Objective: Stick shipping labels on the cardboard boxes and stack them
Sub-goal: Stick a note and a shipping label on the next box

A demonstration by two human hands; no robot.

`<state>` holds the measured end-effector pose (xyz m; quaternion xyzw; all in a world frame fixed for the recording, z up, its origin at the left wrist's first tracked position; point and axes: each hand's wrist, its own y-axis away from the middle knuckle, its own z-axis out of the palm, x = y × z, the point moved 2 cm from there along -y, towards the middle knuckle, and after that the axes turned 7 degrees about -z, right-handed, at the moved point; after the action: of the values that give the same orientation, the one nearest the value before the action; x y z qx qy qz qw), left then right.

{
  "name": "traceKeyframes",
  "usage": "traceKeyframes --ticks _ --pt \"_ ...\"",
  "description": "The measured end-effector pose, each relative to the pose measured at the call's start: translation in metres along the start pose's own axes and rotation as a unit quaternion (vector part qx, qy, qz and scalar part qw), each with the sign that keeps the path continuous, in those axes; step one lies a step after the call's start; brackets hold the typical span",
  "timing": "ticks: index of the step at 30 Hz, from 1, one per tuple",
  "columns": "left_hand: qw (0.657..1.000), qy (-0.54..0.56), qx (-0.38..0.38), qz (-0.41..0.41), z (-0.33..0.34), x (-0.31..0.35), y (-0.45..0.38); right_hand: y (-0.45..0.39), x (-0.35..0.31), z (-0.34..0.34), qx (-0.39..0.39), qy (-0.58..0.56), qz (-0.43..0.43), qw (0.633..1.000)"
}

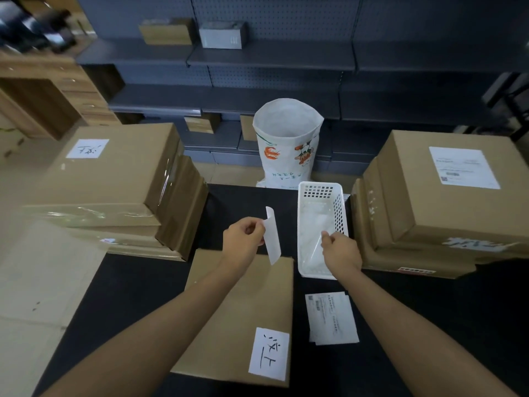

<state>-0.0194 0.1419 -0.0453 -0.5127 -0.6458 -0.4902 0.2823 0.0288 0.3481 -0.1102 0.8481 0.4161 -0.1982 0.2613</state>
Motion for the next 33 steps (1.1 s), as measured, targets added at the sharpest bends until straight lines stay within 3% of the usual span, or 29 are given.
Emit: traceKeyframes --ticks 5,12,15,21,24,26,30,33 --pt "0.996 -0.024 -0.045 0.070 -0.031 -0.007 0.016 0.034 -0.021 0.012 -0.003 -0.059 -0.001 0.998" --pt "0.958 -0.115 -0.130 0.228 -0.087 -0.021 0.035 0.092 -0.070 0.030 -0.008 -0.294 0.042 0.955" --pt "0.910 -0.184 -0.173 0.330 -0.107 -0.027 0.049 0.116 -0.080 0.045 -0.020 -0.348 0.092 0.933" --pt "0.769 -0.296 -0.182 0.537 -0.134 -0.050 0.069 0.158 -0.077 0.066 -0.121 -0.473 0.161 0.858" --pt "0.714 -0.340 -0.192 0.581 -0.143 -0.067 0.071 0.163 -0.070 0.066 -0.156 -0.446 0.142 0.870" --pt "0.695 -0.364 -0.201 0.586 -0.148 -0.075 0.072 0.165 -0.069 0.062 -0.174 -0.426 0.110 0.881" --pt "0.689 -0.386 -0.215 0.574 -0.155 -0.091 0.071 0.172 -0.071 0.055 -0.200 -0.397 0.072 0.893" --pt "0.692 -0.400 -0.199 0.567 -0.159 -0.101 0.068 0.173 -0.069 0.061 -0.158 -0.363 0.071 0.915"
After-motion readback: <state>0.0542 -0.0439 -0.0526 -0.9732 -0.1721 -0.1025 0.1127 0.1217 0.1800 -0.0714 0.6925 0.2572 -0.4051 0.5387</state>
